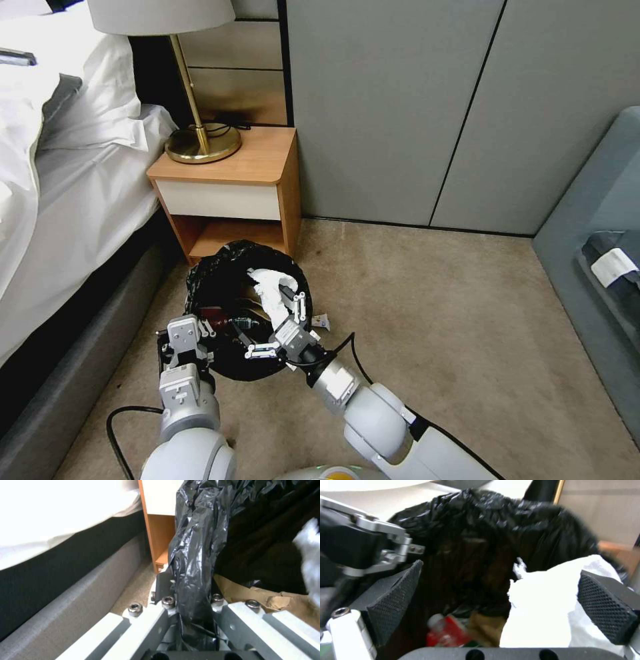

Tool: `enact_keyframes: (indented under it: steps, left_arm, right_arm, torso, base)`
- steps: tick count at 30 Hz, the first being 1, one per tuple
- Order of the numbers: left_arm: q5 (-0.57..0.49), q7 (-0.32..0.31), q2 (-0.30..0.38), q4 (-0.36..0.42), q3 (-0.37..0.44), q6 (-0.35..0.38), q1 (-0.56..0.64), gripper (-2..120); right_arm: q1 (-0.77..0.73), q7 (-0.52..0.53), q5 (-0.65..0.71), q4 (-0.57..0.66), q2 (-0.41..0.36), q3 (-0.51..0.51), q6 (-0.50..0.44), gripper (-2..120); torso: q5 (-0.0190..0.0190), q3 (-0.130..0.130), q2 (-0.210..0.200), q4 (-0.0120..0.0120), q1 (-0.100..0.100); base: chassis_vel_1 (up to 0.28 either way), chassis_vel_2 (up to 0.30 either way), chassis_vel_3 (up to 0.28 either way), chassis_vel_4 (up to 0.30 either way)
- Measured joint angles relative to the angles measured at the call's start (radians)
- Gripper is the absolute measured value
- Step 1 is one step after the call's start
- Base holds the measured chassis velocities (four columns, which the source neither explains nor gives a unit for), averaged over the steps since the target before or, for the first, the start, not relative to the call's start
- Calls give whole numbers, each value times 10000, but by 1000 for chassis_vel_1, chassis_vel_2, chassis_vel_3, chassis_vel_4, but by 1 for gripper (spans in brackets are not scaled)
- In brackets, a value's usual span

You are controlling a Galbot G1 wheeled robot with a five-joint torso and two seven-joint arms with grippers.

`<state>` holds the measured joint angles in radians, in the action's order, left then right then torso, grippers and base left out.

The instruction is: Pick up the trash bin, then pick up the garbage from the floor and place it into the trash bin.

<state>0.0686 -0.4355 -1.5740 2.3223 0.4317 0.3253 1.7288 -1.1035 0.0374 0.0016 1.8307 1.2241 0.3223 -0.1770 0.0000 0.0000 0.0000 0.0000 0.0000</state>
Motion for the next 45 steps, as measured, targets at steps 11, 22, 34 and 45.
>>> enact_keyframes:
  steps: [11, 22, 34, 45]
  left_arm:
    - [-20, 0, -13, 49, 20, 8, -116, 1]
    - [84, 3, -54, 96, -153, 7, -48, 1]
    - [-11, 1, -46, -110, -2, 13, -294, 1]
    - [-231, 9, -8, -620, 354, 114, -686, 1]
  right_arm:
    - [-69, 2526, 4146, 1585, -787, 993, 3731, 100]
    - [525, 5478, 8262, 2387, -184, 1292, 6606, 100]
    - [542, 5957, 8680, 3112, -281, 929, 7414, 100]
    - [-157, 5441, 8023, 4233, -1172, 336, 7594, 100]
  torso:
    - [0, 0, 0, -1, 0]
    - [0, 0, 0, 1, 0]
    - [0, 0, 0, 0, 1]
    - [1, 0, 0, 0, 0]
  base:
    - [0, 0, 0, 0]
    - [0, 0, 0, 0]
    - [0, 0, 0, 0]
    - [0, 0, 0, 0]
